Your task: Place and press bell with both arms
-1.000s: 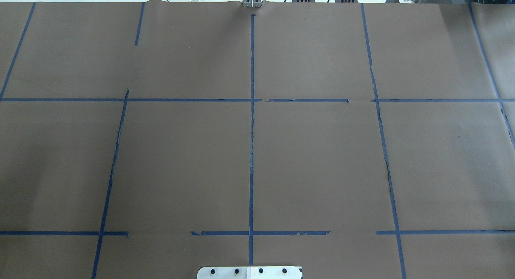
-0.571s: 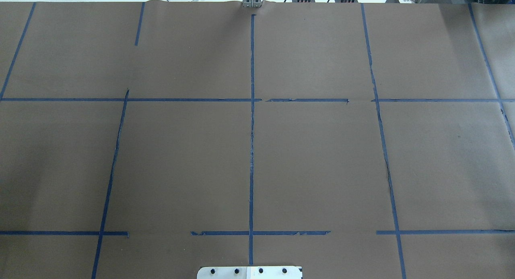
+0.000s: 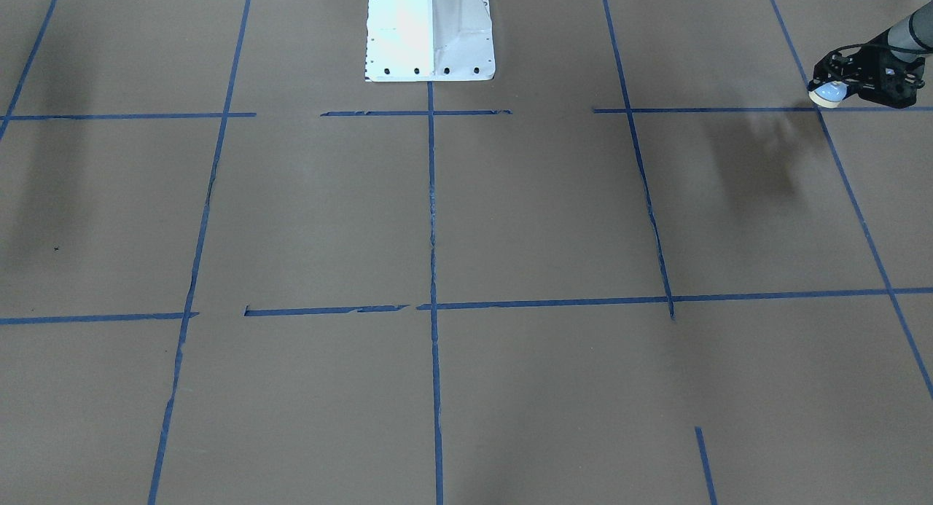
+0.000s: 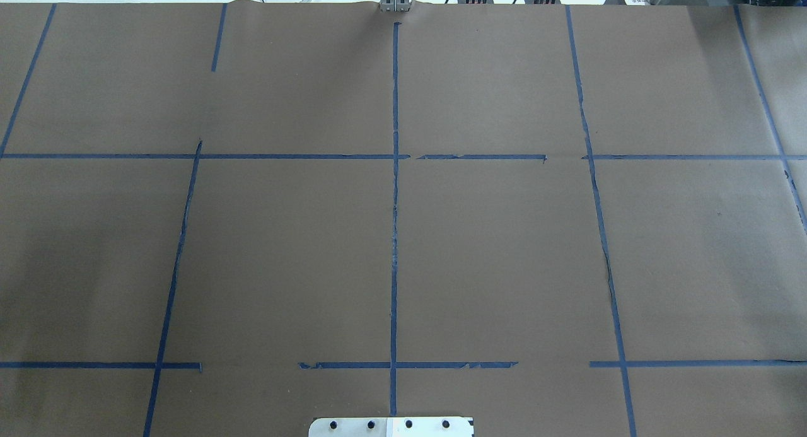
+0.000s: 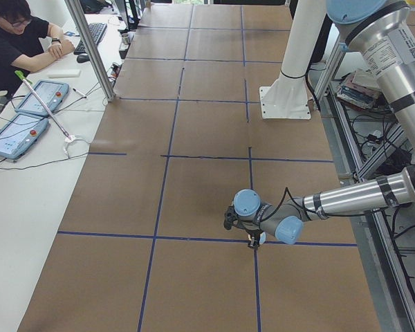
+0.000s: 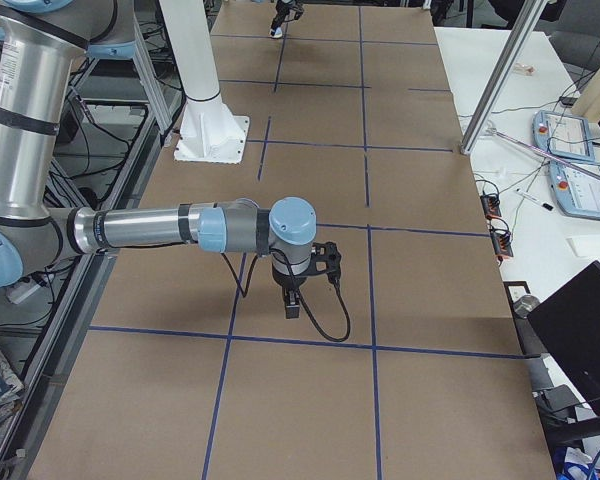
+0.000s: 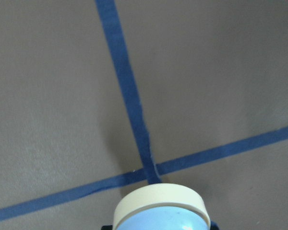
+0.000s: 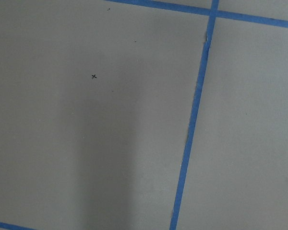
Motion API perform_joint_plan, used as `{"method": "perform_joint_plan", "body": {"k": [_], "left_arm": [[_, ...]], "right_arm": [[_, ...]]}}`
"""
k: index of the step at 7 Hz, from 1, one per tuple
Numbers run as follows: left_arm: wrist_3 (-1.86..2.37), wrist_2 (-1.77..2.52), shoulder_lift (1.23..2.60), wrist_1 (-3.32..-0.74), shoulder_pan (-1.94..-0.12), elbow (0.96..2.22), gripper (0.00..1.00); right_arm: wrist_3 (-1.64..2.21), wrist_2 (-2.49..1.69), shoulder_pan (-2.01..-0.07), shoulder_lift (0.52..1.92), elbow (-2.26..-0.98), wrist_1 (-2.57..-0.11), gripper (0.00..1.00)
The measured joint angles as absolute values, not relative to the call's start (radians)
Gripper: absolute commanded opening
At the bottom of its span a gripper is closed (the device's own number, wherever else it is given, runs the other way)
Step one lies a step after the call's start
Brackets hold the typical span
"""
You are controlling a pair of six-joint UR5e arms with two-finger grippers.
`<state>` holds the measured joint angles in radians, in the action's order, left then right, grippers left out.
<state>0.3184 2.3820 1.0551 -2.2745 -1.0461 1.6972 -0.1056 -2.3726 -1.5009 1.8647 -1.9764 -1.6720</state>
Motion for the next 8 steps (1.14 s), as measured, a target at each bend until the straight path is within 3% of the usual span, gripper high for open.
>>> {"method": "perform_joint_plan", "body": {"k": [4, 8], "left_arm": [[0.627, 2.335, 1.228, -2.263, -1.139, 1.865, 0.08], [0.988, 2.315, 1.629, -2.044, -0.984, 1.868, 0.08]], "right_arm": [[-0.104, -2.372, -1.5, 1.867, -1.977, -1.672, 1.0], [-0.103, -2.372, -1.5, 1.867, -1.975, -1.672, 1.0]]}}
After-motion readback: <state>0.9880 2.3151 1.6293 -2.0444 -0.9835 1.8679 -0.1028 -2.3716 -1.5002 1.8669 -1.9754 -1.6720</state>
